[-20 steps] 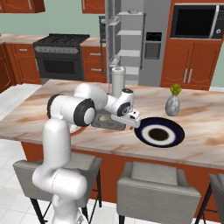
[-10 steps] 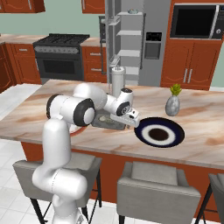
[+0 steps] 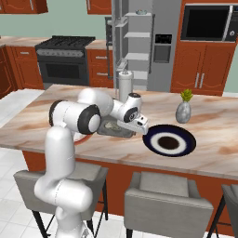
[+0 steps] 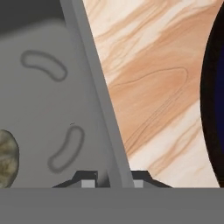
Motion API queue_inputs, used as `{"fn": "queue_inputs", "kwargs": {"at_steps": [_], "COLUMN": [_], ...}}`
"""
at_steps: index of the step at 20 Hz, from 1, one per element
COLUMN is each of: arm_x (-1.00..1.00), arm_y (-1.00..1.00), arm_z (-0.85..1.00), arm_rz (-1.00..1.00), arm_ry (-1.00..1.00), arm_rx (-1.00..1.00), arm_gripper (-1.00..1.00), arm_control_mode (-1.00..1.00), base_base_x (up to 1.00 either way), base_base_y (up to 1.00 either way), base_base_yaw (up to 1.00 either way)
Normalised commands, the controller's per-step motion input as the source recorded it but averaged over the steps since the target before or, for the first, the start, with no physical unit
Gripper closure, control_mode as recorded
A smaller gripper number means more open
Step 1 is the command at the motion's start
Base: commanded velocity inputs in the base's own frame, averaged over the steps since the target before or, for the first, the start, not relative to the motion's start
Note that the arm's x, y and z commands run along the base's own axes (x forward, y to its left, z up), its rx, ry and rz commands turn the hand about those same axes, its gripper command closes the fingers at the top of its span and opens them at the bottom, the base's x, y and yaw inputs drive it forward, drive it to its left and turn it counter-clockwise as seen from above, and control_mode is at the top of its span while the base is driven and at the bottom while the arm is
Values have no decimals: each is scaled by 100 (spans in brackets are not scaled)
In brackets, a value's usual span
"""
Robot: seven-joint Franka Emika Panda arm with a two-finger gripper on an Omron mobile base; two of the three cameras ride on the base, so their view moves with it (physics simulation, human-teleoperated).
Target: Place two dumplings into each of the tupperware containers and then place the containers in the fridge.
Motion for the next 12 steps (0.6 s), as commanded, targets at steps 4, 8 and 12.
{"fn": "queue_inputs", "kwargs": {"at_steps": [4, 8, 12], "arm_x": [0, -42, -91], "arm_y": [16, 16, 35], "arm_z": [53, 78, 86], "arm_rz": [-14, -13, -15], "arm_ry": [1, 2, 4], "arm_rx": [-1, 0, 0], "arm_gripper": [100, 100, 100], "arm_control_mode": [-100, -100, -100], "base_base_x": [0, 0, 0], "base_base_y": [0, 0, 0], "base_base_yaw": [0, 0, 0]}}
